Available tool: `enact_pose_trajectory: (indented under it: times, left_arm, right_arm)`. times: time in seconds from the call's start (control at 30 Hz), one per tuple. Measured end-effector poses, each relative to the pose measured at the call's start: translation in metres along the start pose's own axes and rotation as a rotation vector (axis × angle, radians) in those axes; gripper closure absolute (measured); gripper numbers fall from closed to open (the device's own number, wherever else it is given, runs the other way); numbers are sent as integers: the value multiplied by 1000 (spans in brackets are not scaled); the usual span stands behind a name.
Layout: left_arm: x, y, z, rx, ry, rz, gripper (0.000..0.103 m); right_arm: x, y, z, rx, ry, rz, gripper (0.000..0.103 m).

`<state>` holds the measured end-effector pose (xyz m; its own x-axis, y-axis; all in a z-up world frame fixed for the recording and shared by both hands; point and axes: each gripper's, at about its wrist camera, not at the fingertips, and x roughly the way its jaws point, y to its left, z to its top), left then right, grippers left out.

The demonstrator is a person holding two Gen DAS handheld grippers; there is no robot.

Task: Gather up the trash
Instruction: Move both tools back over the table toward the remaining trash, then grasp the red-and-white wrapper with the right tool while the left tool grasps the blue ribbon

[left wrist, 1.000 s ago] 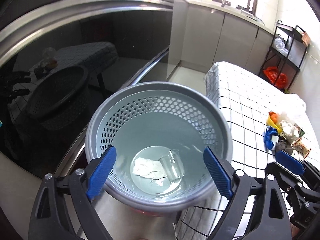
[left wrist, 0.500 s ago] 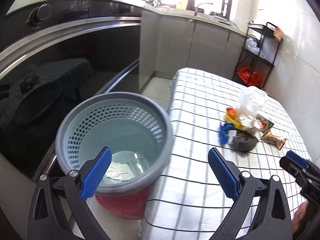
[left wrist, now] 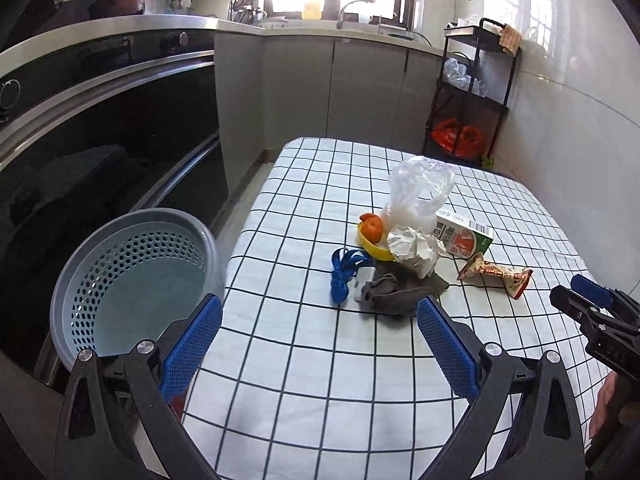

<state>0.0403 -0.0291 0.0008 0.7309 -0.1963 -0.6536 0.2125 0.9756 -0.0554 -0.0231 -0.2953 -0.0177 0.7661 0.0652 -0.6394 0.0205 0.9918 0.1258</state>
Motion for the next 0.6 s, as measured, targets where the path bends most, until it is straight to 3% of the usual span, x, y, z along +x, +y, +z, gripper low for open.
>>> enact_pose_trajectory:
  times: [0.3, 0.6]
  left_arm:
    - [42, -28, 8, 24, 26, 22, 7]
    - [73, -32, 0, 38, 91, 39, 7]
  right_arm:
    - [39, -14, 15, -57, 32, 28, 41]
    - [79, -13, 18, -143, 108, -13, 41]
